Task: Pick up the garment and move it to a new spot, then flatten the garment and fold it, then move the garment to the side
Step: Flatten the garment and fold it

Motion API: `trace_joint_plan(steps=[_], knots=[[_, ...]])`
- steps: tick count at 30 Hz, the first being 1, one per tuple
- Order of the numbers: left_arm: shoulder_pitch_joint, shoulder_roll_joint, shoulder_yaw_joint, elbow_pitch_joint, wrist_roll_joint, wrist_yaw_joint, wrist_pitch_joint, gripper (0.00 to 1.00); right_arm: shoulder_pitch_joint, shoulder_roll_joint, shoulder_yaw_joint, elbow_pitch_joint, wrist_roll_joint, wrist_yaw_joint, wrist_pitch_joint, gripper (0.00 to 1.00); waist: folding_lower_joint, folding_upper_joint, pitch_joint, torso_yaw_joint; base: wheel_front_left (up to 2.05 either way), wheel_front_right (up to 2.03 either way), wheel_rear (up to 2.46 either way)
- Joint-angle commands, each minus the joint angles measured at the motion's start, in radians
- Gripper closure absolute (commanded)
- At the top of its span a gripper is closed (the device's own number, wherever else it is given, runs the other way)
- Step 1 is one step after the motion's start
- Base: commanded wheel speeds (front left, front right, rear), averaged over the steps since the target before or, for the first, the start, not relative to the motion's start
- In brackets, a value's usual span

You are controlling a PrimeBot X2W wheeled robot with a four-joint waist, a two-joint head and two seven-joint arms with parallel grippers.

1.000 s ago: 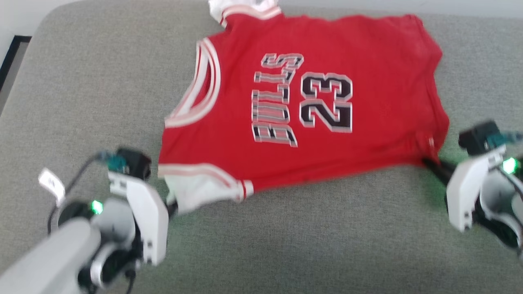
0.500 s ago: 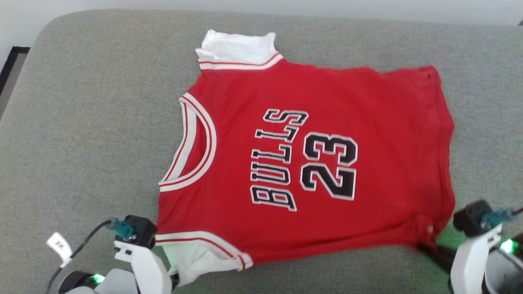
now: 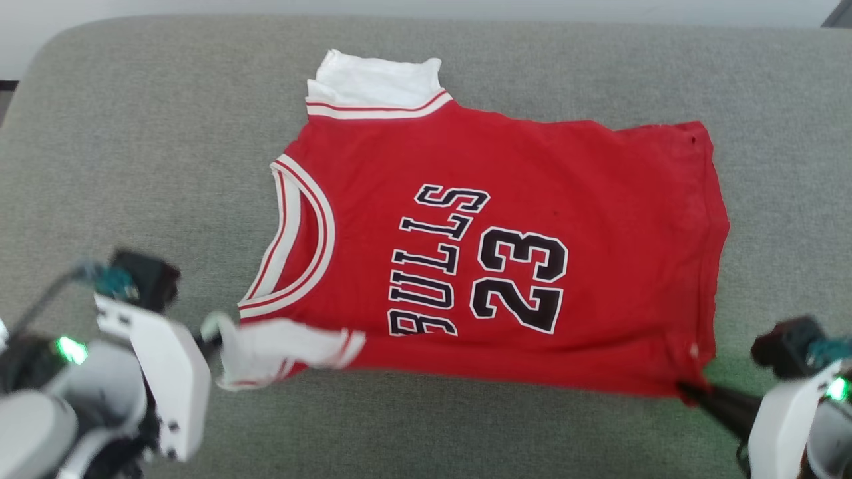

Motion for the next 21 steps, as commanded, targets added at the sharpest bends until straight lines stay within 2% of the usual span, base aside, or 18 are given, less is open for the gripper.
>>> trace_joint_plan(steps=[1, 4, 7, 11, 16, 21], knots=[[-0.035, 0.010, 0.011, -0.001, 0.021, -0.012, 0.008, 1.00, -0.025, 0.006, -0.024, -0.005, -0.013, -0.001, 0.010, 1.00, 0.0000, -0.0001, 0.008, -0.005, 0.00, 0.00, 0.00], [-0.127, 0.008, 0.029, 0.024, 0.055, -0.060, 0.018, 1.00, -0.066, 0.026, -0.072, -0.014, -0.043, -0.001, 0.036, 1.00, 0.0000, -0.0001, 0.026, -0.011, 0.00, 0.00, 0.00], [-0.230, -0.028, 0.025, 0.082, 0.100, -0.130, 0.025, 1.00, -0.125, 0.057, -0.104, -0.007, -0.070, -0.001, 0.064, 1.00, 0.0000, -0.0001, 0.047, -0.013, 0.00, 0.00, 0.00], [-0.360, -0.107, -0.005, 0.209, 0.146, -0.223, 0.044, 1.00, -0.210, 0.082, -0.114, 0.031, -0.106, -0.001, 0.100, 1.00, 0.0000, -0.0001, 0.080, -0.014, 0.00, 0.00, 0.00], [-0.474, -0.219, -0.044, 0.414, 0.165, -0.318, 0.049, 1.00, -0.329, 0.114, -0.071, 0.111, -0.142, -0.001, 0.104, 1.00, 0.0000, -0.0001, 0.121, -0.020, 0.00, 0.00, 0.00], [-0.528, -0.313, -0.080, 0.622, 0.150, -0.393, 0.059, 1.00, -0.425, 0.148, -0.009, 0.228, -0.148, -0.001, 0.115, 1.00, 0.0000, -0.0001, 0.152, -0.026, 0.00, 0.00, 0.00]])
